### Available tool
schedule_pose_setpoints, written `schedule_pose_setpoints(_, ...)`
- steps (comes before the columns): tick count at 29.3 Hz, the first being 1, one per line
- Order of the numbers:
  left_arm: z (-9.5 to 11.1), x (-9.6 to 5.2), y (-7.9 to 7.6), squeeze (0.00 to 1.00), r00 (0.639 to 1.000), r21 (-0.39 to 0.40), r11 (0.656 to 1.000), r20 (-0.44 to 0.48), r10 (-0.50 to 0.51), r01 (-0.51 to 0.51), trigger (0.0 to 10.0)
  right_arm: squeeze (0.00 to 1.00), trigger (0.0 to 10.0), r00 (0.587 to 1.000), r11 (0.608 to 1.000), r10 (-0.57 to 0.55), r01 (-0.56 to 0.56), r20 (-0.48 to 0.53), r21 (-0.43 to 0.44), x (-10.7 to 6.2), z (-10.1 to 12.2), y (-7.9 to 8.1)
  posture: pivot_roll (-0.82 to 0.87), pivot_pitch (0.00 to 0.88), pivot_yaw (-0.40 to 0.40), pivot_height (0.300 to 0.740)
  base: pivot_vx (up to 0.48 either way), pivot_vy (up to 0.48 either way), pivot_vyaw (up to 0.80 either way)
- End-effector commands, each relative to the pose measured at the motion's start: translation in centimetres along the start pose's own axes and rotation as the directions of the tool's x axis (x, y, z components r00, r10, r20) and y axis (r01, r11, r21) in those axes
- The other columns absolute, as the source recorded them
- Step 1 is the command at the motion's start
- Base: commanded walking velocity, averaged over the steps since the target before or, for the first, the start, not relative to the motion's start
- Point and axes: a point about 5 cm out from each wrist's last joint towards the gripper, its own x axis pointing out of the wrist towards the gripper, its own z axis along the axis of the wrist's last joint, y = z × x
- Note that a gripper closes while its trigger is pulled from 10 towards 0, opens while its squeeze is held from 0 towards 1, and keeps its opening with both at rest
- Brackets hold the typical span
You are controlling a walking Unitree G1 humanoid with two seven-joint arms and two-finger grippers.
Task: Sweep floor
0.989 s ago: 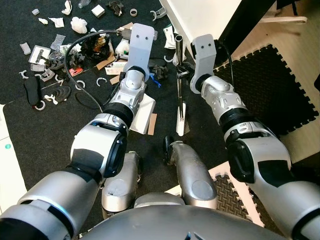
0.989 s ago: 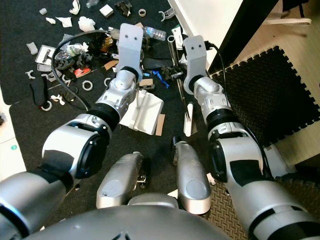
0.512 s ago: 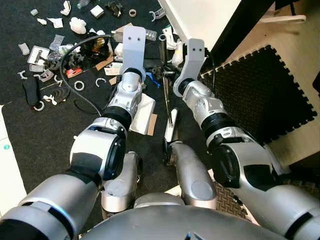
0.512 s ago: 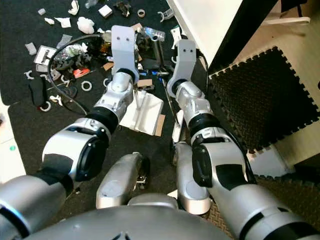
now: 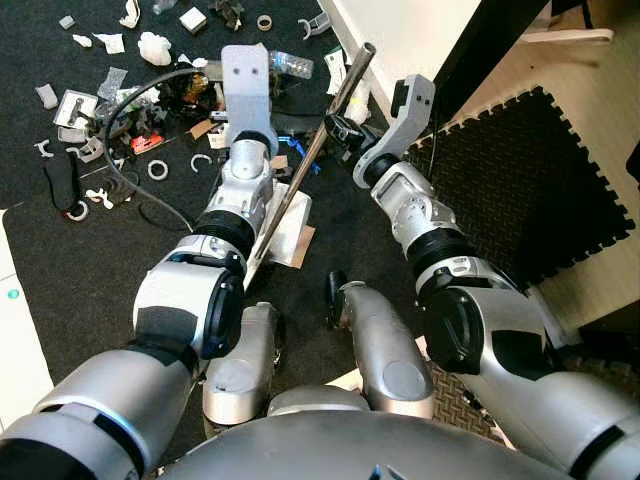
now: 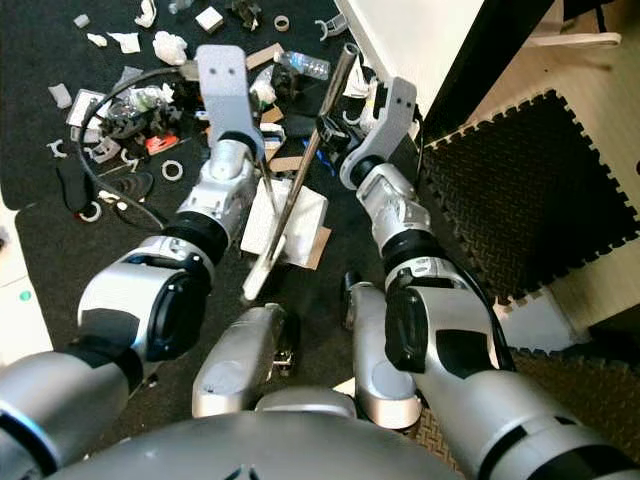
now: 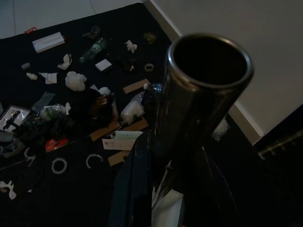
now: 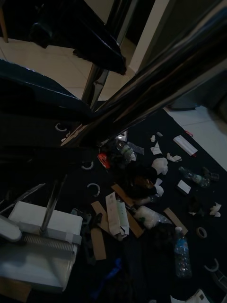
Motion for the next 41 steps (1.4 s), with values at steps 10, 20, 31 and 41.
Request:
schedule_pose_setpoints(10, -2.0, -0.6, 0.7, 0.0, 0.997, -0.057, 0.998, -0.067, 0.028, -0.032, 10.0, 0.0, 10.0, 0.981, 0.979, 0.193, -0.192, 0.009, -0.07, 1.7, -0.3, 4.9, 0.01, 0.202, -0.011, 0.74, 0.0, 0.0, 0.0)
schedule_pose_setpoints(20, -2.3, -0.8, 0.5, 0.0, 0.997, -0.054, 0.998, -0.073, 0.017, -0.021, 10.0, 0.0, 10.0, 0.987, 0.748, -0.16, 0.135, 0.021, -0.649, -1.3, 4.9, -2.3, -0.01, 0.206, -0.013, 0.74, 0.0, 0.0, 0.0)
schedule_pose_setpoints(31, -2.4, -0.8, 0.6, 0.0, 0.997, -0.047, 0.999, -0.078, 0.014, -0.018, 10.0, 0.0, 10.0, 0.961, 0.699, -0.276, 0.205, 0.006, -0.685, -2.8, 4.1, -4.6, -0.01, 0.209, -0.006, 0.74, 0.0, 0.0, 0.0)
schedule_pose_setpoints(41, -2.3, -0.8, 0.5, 0.0, 0.997, -0.049, 0.999, -0.08, 0.014, -0.018, 10.0, 0.0, 10.0, 0.96, 0.968, -0.238, 0.223, -0.145, -0.111, -0.9, -4.0, -1.2, 0.0, 0.205, -0.001, 0.74, 0.0, 0.0, 0.0)
